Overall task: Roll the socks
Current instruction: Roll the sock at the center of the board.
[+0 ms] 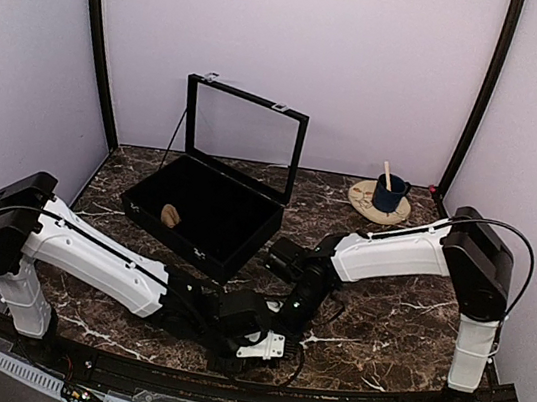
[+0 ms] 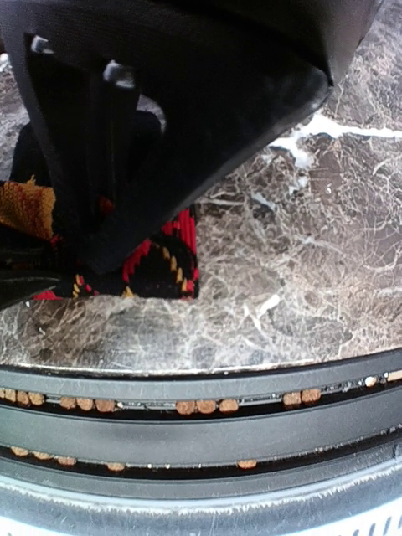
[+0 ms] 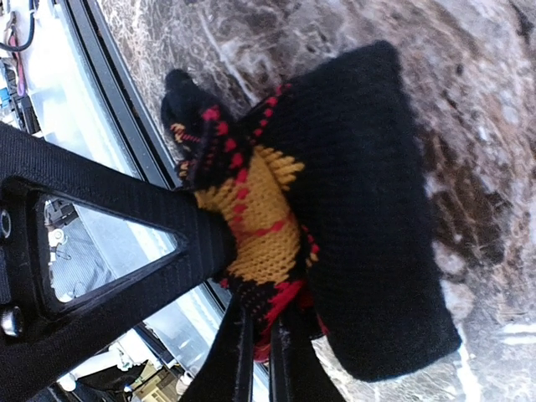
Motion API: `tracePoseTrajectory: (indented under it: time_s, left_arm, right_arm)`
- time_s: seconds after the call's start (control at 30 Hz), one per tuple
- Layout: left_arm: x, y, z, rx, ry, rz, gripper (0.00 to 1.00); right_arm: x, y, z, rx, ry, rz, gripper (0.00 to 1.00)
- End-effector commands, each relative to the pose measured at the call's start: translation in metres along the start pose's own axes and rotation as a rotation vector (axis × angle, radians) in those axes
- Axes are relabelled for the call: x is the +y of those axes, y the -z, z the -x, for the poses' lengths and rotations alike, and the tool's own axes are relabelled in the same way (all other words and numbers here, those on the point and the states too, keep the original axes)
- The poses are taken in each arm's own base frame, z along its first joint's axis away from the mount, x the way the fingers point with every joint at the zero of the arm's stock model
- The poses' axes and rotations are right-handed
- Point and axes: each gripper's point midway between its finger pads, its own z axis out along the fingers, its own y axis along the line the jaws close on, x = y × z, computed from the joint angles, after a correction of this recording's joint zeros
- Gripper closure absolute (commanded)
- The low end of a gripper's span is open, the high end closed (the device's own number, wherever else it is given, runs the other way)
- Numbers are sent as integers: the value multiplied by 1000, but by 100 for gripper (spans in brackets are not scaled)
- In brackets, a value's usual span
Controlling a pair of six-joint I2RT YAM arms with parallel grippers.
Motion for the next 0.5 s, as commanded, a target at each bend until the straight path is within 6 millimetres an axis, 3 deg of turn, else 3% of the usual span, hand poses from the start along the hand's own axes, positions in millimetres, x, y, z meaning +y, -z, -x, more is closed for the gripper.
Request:
tracePoseTrajectory:
  time_s: [0.0, 0.47]
  left_arm:
    - [-6, -4, -46, 165, 128, -122, 100]
    - [16, 0, -51, 174, 274, -148, 100]
  right_arm:
    - [-4, 0, -2, 7, -1, -7, 92]
    - [-11, 11, 3, -27, -6, -15, 79]
